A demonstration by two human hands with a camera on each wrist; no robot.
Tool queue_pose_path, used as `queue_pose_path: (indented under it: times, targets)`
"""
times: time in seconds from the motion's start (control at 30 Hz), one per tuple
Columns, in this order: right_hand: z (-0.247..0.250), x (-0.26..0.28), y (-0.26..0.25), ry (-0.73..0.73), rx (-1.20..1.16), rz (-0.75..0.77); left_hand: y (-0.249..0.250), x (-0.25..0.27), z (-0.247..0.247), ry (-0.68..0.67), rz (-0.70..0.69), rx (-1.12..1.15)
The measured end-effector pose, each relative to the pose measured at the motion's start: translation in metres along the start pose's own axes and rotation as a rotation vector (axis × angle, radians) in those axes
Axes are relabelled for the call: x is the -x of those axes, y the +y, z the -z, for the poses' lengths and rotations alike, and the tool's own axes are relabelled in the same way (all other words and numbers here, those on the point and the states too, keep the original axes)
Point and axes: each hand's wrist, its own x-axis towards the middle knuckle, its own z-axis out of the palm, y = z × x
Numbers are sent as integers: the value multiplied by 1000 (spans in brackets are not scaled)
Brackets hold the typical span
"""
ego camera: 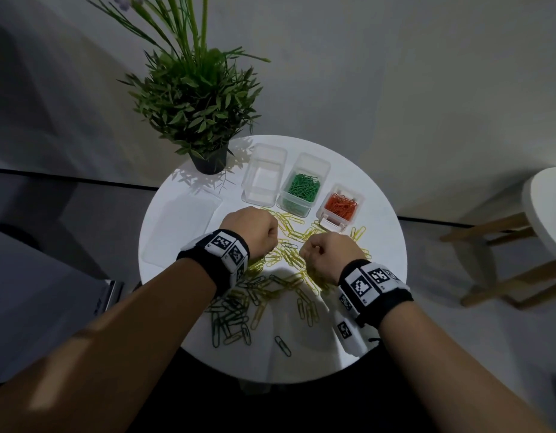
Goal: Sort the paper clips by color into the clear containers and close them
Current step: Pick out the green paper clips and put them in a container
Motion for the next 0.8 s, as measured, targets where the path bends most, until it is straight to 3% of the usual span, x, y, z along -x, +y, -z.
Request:
queue_pose_path:
  times: [0.23,0.6,0.8]
  targets:
    - [7,-8,-17,81,142,81,-10,8,-1,-20,37,32]
    - [-9,-28,-37,79,329,109,-22,13,1,25,77,43]
    - [-15,-42,-43,-80,371,39,-33,28,9,22,102,126]
